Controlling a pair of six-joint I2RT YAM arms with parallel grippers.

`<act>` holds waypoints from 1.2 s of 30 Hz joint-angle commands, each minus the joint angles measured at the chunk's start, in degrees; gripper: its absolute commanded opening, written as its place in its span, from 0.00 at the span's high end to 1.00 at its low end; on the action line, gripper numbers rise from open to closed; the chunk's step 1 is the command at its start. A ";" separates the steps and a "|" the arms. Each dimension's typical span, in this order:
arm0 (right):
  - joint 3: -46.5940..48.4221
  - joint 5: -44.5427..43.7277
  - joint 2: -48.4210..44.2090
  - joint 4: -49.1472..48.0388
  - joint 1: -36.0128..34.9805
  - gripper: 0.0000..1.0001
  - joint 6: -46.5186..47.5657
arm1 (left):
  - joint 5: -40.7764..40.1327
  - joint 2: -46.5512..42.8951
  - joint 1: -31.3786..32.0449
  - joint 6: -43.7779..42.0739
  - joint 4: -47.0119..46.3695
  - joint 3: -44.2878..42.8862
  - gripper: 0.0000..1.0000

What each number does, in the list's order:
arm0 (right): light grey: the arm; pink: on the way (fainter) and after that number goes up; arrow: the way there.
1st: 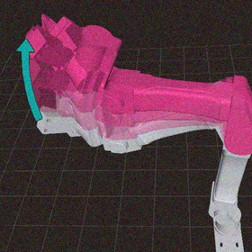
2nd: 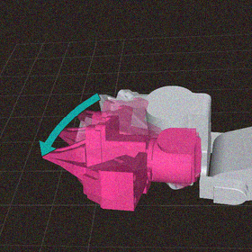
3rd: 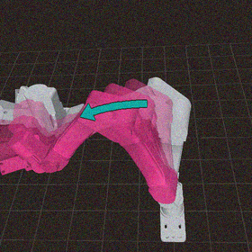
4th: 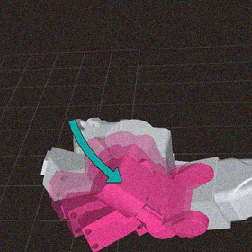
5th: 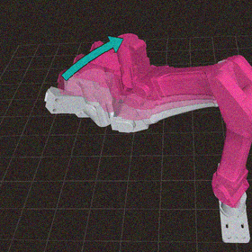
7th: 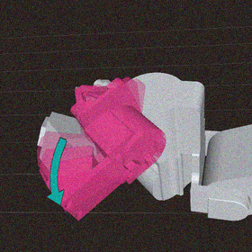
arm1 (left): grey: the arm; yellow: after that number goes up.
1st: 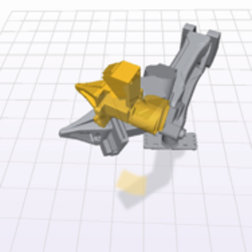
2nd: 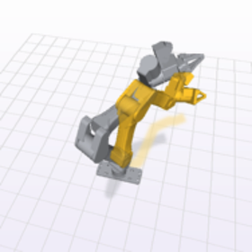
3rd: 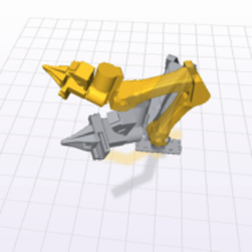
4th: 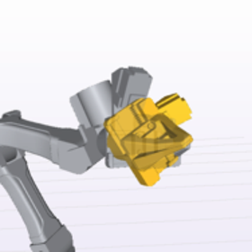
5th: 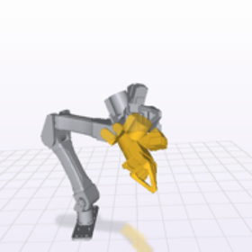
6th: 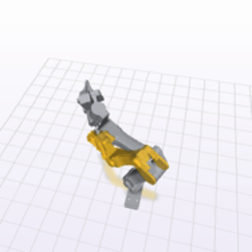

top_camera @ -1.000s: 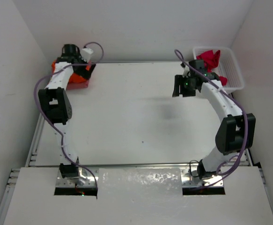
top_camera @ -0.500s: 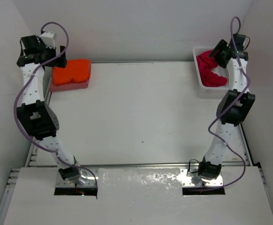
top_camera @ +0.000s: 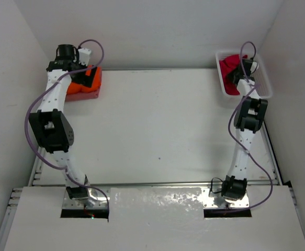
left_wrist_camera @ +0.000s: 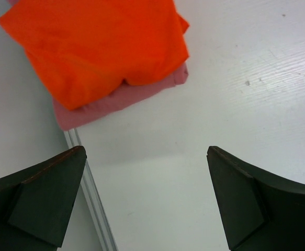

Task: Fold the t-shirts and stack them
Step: Grab crumpled tshirt from bin with the right arm, then move the tshirt to the center of the board

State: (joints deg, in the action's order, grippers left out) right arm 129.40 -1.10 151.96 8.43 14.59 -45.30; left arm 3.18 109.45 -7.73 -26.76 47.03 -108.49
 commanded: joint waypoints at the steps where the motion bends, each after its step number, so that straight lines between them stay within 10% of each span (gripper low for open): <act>1: -4.86 -2.23 -3.07 -6.22 -0.44 0.89 -1.46 | -2.83 0.76 1.05 -1.62 -0.18 -1.28 0.00; 17: -14.43 -0.40 -41.78 -16.86 -2.19 1.00 14.70 | 2.88 -5.38 1.05 2.93 -4.04 -0.59 0.00; 30: -43.60 20.62 -69.69 -9.75 -30.48 1.00 9.83 | 12.64 -15.14 -0.01 8.40 -7.48 3.53 0.00; 33: -52.48 21.49 -67.60 -10.19 -32.61 0.84 3.13 | 12.20 -16.02 0.08 7.69 -6.86 6.35 0.00; 36: -49.09 13.71 -58.76 5.06 -30.95 0.36 9.93 | 12.73 -16.81 0.43 6.46 -5.98 9.60 0.00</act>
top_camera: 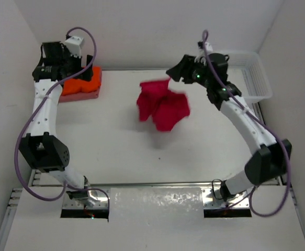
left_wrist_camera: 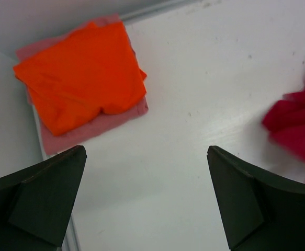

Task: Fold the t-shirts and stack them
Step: Move the tshirt to the center of the board, then flatten out the tshirt

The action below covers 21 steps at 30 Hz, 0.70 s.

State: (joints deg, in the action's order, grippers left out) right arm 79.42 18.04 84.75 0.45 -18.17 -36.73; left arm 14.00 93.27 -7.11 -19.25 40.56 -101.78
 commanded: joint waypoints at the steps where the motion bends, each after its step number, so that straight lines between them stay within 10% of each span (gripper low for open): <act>1: 2.92 -9.74 11.55 23.01 2.87 0.30 5.49 | 1.82 -0.90 -0.09 -1.67 0.66 3.60 0.00; 5: 4.97 -14.00 17.30 29.18 6.76 0.01 8.60 | 0.16 -1.34 1.31 -4.30 2.68 7.72 0.00; 8: -1.79 -14.26 12.12 24.35 0.96 0.05 13.42 | -0.90 -2.04 2.37 -6.50 4.44 13.43 0.05; 11: -9.94 -12.16 5.64 19.87 -8.14 0.50 26.67 | -0.29 -4.32 2.28 -7.21 3.49 19.50 0.08; 12: -12.42 -12.59 3.86 17.24 -10.89 0.84 30.28 | -0.38 -5.03 2.28 -6.43 2.61 22.64 0.08; 14: -17.88 -14.70 0.42 15.03 -17.23 0.97 36.28 | 0.24 -6.96 2.02 -5.72 0.67 25.12 0.08; 21: -14.48 -19.53 11.28 19.50 -31.73 0.33 44.02 | 1.47 -6.35 2.02 -3.09 -0.74 31.46 0.10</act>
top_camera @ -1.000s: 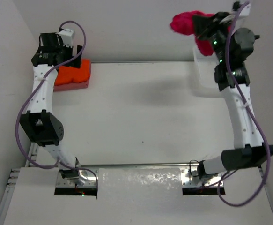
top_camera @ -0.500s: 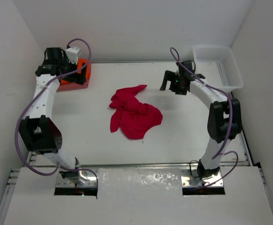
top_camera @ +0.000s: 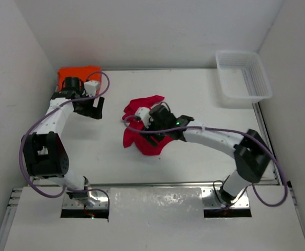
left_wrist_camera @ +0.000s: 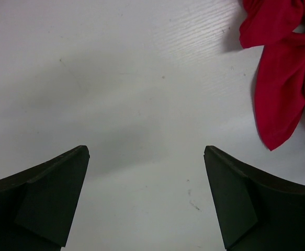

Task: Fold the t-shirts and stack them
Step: Flatten out the tshirt

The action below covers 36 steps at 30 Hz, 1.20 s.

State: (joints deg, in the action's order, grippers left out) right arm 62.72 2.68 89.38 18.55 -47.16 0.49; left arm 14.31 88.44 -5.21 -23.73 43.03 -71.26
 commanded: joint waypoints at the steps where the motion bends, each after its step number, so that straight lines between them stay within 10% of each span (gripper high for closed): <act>1: 4.41 -4.52 8.33 1.23 -5.81 0.31 7.76 | 1.08 -1.35 -0.06 2.01 -3.65 1.39 0.10; 18: 30.79 -5.05 41.21 6.77 -13.31 0.34 8.56 | -4.64 -3.19 -9.82 6.94 -7.34 3.59 0.09; 22: 33.07 -1.19 45.52 6.50 -11.82 0.46 5.40 | -4.37 -3.19 -9.82 6.94 -7.34 3.59 0.09; 27: 33.97 -1.18 47.99 8.43 -11.55 1.00 3.82 | -4.46 -2.84 -9.82 6.94 -7.25 3.24 0.09; 36: 44.67 9.70 32.46 15.03 -11.56 1.00 4.61 | -3.15 -3.10 -9.82 5.80 -6.82 0.87 0.12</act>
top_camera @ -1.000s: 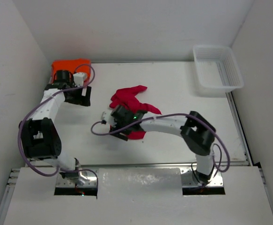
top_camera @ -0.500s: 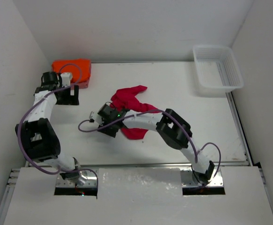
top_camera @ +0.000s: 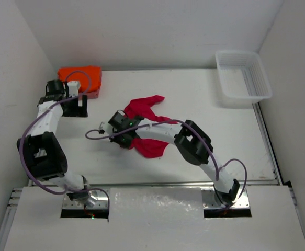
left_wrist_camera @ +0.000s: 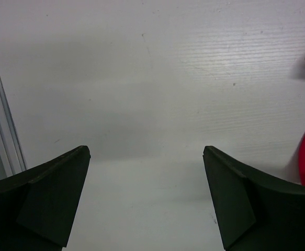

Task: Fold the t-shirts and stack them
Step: Flatten out the tshirt

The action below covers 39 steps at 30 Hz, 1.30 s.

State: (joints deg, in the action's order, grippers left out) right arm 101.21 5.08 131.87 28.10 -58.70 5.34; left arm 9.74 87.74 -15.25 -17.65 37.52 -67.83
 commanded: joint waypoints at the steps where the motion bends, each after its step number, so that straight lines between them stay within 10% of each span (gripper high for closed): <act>1: 7.93 9.31 -12.84 5.56 -0.01 1.00 -0.68 | 1.69 -2.32 0.22 -0.37 -1.22 -3.44 0.12; 12: -1.36 15.83 -48.44 -0.57 17.78 1.00 -11.92 | 4.50 -2.40 0.22 -0.98 0.54 -10.82 0.12; 23: -7.63 14.62 -36.58 -5.35 51.75 1.00 -13.45 | 4.41 0.50 5.57 -2.30 -0.16 -18.57 0.12; 27: 7.16 13.54 -25.26 8.90 49.92 0.69 -12.11 | 1.95 1.38 9.88 -3.53 0.45 -16.90 0.12; 30: -11.91 10.75 -32.45 4.61 41.16 0.39 -10.10 | 3.01 1.81 10.50 -2.92 0.71 -13.83 0.12; 39: -48.71 -2.06 -43.99 -9.43 23.39 0.34 -19.03 | -2.27 13.63 29.83 -7.93 -10.79 -7.11 0.00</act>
State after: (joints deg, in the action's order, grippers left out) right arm 57.98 11.40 89.60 27.20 -33.65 -8.80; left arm 8.84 94.87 11.00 -24.12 34.44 -73.89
